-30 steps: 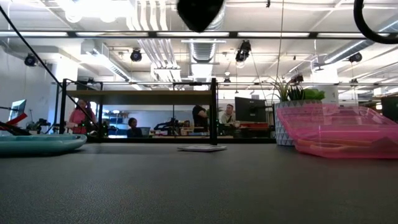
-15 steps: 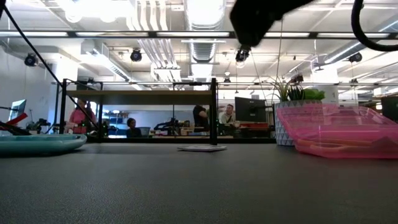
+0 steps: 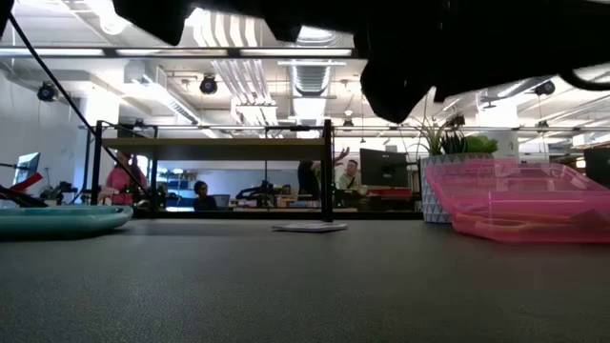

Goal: Pack school essentials
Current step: Put the box of crayons into the pink case

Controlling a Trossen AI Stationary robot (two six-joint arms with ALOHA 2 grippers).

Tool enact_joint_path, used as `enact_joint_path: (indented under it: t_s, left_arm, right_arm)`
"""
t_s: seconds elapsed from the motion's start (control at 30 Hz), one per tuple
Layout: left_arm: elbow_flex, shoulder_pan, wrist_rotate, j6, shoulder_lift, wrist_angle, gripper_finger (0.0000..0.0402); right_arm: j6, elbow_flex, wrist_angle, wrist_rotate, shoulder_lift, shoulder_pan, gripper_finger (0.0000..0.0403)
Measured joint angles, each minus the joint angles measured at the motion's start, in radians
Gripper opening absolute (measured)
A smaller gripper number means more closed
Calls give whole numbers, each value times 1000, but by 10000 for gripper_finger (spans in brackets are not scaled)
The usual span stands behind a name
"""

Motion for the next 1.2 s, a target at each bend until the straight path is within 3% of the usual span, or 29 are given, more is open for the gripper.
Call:
enact_joint_path:
  t_s: [0.3, 0.67, 1.0, 1.2]
  left_arm:
    - [10, 14, -77, 277, 5, -6, 180]
    - [10, 64, -71, 273, 5, -69, 180]
    - [12, 77, 111, 220, 5, -151, 180]
    - [18, 92, 120, 210, 6, -156, 180]
  right_arm:
    - [13, -9, 27, 46, 7, -3, 141]
    - [56, -12, 29, 54, -15, -3, 141]
    - [120, -8, 29, 82, -115, -3, 141]
    - [183, -3, 36, 133, -119, -5, 141]
